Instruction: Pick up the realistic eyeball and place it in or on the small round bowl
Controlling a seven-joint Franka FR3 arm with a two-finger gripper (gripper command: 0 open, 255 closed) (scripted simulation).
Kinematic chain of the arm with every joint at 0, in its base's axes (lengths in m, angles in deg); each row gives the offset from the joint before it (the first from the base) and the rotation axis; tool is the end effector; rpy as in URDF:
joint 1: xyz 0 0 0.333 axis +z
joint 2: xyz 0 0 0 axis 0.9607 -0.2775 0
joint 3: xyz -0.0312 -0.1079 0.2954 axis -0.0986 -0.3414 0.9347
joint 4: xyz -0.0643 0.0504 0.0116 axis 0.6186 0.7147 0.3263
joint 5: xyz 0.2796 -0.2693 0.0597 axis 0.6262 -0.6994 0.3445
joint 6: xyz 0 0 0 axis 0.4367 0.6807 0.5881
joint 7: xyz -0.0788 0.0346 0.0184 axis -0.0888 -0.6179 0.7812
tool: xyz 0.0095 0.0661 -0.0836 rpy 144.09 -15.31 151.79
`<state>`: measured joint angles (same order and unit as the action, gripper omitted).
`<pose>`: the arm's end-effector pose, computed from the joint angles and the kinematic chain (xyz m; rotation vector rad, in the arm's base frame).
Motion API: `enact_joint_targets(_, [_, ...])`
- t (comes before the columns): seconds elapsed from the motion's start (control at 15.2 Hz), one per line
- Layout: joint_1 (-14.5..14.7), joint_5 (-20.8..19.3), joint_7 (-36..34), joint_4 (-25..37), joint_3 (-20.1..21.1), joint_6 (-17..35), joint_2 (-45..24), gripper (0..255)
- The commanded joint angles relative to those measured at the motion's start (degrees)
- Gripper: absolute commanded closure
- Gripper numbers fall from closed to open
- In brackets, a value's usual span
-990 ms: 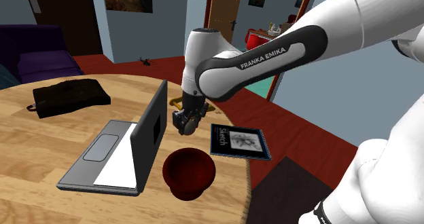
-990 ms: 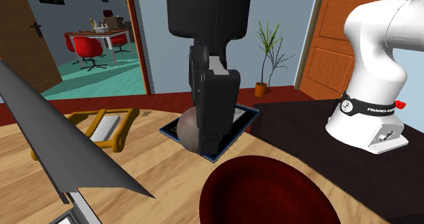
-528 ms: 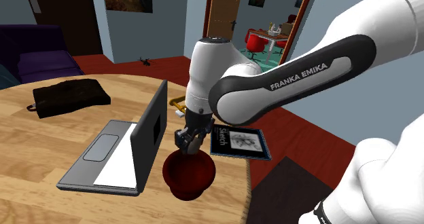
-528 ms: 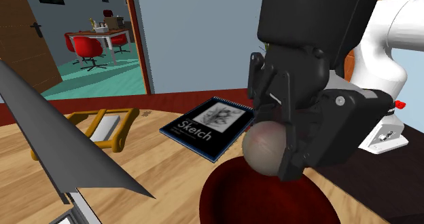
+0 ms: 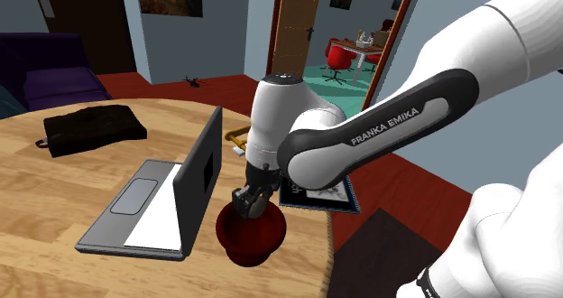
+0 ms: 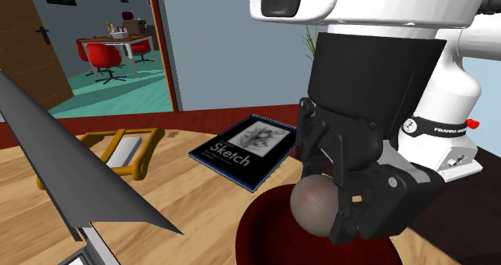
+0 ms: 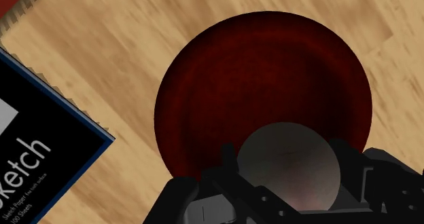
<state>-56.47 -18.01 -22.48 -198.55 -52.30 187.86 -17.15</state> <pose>0.4136 0.2564 0.3386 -3.1208 -0.0973 -0.0825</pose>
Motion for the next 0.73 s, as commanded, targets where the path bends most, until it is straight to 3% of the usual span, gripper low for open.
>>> enact_joint_targets(0.0, [-0.1,-0.4,-0.3,-0.6,0.0,1.7,-1.1,255])
enact_joint_targets(0.2, [-0.1,-1.3,-0.9,-1.4,0.1,4.5,-3.2,255])
enact_joint_targets(0.66, [-0.1,-1.3,-0.9,-1.4,0.0,4.5,-3.2,255])
